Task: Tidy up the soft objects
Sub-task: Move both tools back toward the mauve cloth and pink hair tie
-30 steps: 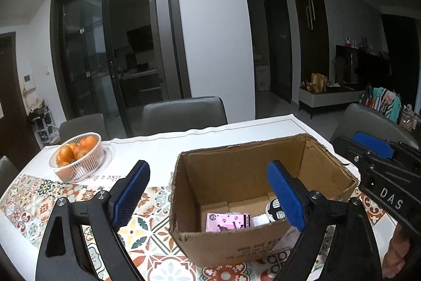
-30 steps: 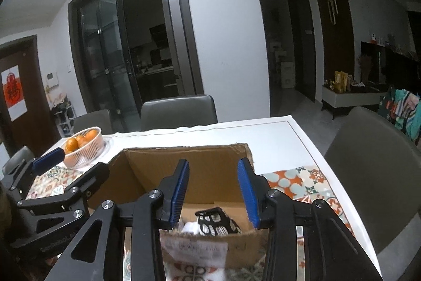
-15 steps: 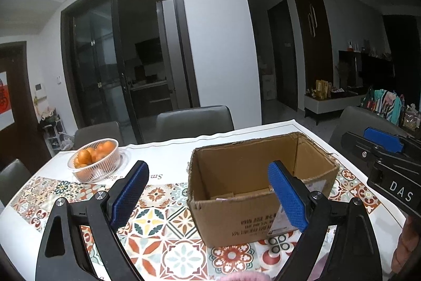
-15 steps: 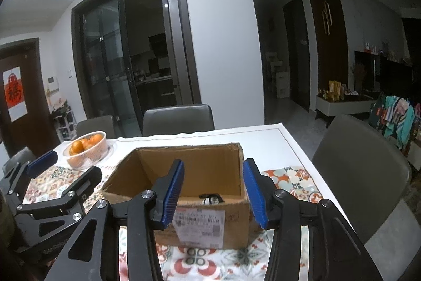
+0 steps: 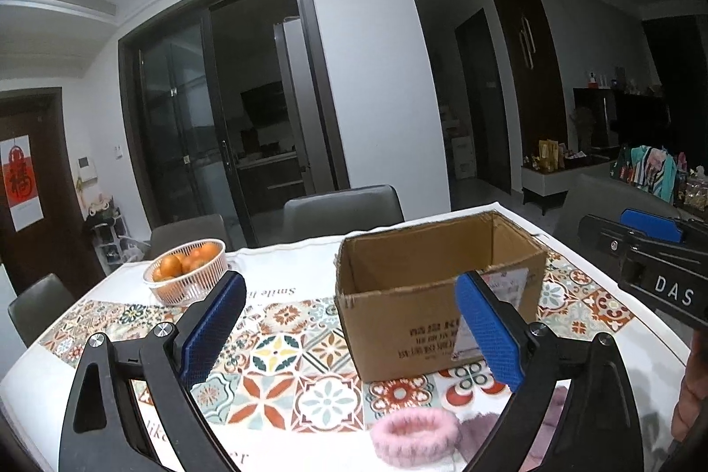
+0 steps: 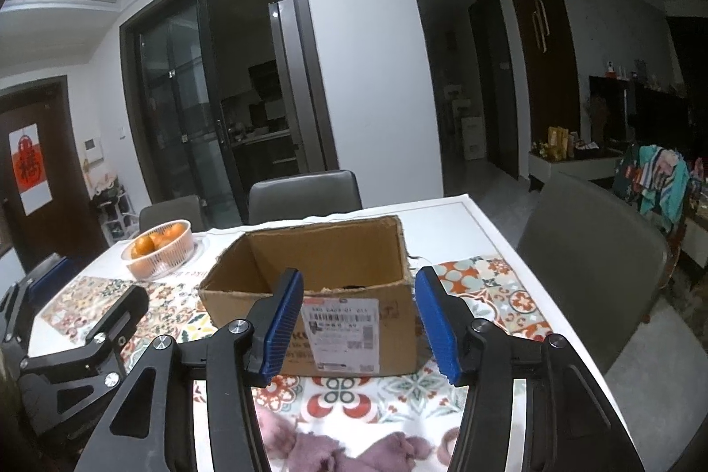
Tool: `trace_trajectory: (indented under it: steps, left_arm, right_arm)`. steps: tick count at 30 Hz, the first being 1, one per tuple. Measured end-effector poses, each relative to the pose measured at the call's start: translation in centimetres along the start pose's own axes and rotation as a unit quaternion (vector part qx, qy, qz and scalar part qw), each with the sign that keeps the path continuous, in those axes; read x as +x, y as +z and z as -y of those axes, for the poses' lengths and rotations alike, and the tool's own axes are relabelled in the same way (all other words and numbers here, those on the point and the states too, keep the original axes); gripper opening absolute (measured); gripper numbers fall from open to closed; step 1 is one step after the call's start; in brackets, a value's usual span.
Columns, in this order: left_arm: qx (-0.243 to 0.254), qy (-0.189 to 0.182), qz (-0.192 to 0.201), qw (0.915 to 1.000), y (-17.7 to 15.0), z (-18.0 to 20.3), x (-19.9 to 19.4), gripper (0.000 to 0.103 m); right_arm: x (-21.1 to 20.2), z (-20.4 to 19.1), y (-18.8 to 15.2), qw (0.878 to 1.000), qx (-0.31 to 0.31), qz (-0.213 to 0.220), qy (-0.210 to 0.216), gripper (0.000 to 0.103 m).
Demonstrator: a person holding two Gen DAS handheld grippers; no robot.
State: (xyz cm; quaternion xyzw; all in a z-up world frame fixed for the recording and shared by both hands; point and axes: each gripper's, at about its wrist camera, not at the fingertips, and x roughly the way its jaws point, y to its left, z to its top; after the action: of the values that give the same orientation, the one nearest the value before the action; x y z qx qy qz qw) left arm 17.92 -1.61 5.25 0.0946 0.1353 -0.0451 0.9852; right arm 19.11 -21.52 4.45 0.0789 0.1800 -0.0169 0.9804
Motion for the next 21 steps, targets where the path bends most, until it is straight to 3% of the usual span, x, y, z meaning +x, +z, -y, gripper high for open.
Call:
trace_trajectory:
  steps: [13, 21]
  left_arm:
    - [-0.013, -0.027, -0.027, 0.9992, -3.5, 2.9, -2.6, 0.097]
    - [-0.025, -0.054, -0.069, 0.9958, -6.0, 5.2, -3.0, 0.097]
  right_arm:
    - [-1.8, 2.6, -3.1, 0.999, -0.006, -0.033, -0.002, 0.055]
    - [-2.1, 4.6, -5.7, 0.998, -0.023, -0.058, -0.004, 0.055]
